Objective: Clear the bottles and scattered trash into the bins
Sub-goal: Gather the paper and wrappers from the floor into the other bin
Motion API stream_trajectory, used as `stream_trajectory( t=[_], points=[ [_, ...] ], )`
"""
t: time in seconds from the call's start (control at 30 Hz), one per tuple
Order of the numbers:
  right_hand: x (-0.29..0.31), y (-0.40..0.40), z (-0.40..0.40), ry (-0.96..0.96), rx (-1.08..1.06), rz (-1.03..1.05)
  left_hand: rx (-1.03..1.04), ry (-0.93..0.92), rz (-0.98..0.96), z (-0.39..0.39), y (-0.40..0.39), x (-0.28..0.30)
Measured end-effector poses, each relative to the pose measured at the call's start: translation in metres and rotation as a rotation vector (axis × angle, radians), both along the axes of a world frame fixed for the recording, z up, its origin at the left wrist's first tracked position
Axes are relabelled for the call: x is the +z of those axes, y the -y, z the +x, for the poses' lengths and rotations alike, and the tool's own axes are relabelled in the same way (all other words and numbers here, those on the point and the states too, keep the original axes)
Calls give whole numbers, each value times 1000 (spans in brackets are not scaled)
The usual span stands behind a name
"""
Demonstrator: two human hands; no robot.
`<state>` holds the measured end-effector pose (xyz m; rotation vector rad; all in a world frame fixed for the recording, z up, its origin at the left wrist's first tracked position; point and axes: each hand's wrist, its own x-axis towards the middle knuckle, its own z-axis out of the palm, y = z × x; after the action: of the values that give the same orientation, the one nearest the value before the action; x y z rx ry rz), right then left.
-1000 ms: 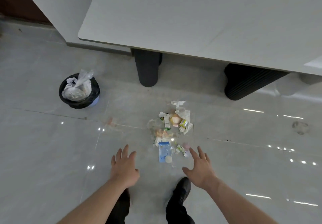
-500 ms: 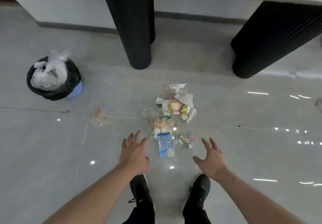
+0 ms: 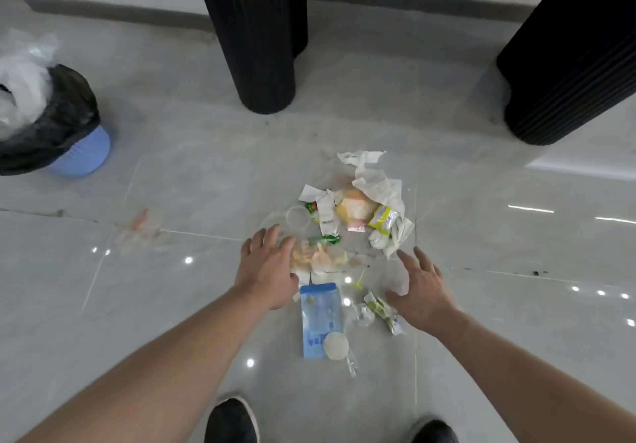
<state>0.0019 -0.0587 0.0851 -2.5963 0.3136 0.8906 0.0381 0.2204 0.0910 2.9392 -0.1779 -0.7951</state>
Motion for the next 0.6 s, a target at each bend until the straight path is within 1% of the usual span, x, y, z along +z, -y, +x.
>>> stream_trajectory(
  t=[0.1,0.23,0.27,0.37,0.47,0.6],
  points=[
    [-37,4,27,73,26,-9,52,41,-31,24,10,-40],
    [-77,7,55,166,43,5,252,47,-131,54,24,-78],
    [-85,7,62,186,53,2,243,73,-132,62,25,-84],
    [-97,11,82,206,75,-16,130,162,-89,83,25,-90],
    [-97,14,102,243,49,-8,130,210,-76,99,26,-89],
    [-99,16,116,259,87,-25,114,227,-40,111,32,-83]
  ],
)
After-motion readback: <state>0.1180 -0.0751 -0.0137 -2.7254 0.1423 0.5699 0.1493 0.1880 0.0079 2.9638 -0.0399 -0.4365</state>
